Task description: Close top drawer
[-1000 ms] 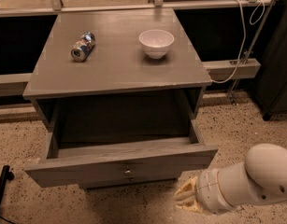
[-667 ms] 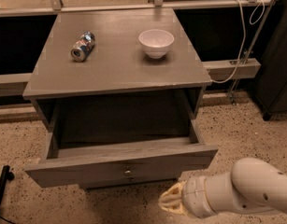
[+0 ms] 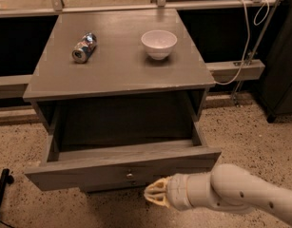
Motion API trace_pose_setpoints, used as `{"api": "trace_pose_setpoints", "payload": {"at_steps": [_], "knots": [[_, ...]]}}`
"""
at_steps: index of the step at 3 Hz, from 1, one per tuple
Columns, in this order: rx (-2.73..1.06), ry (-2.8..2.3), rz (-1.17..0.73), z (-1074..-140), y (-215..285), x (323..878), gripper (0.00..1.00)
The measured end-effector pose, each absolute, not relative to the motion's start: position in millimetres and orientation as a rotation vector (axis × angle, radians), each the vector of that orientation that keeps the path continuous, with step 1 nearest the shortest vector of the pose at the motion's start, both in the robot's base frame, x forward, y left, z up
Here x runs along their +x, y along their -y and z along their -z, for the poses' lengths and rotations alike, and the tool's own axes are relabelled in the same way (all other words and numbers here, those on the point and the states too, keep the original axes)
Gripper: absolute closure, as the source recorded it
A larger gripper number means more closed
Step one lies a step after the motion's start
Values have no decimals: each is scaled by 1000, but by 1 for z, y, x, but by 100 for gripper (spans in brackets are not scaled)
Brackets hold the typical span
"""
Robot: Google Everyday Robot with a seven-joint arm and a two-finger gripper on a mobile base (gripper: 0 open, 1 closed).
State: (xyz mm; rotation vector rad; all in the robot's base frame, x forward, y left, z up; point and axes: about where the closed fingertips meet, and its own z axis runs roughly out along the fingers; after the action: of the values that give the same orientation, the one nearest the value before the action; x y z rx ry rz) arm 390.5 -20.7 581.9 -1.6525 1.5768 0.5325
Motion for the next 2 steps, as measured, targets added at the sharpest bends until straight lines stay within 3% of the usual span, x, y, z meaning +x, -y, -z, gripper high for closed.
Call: {"api": "trace_pose_setpoints", "payload": {"at_steps": [2], "knots": [[-1632,-1517,-527,-581,-3,436,100]]}}
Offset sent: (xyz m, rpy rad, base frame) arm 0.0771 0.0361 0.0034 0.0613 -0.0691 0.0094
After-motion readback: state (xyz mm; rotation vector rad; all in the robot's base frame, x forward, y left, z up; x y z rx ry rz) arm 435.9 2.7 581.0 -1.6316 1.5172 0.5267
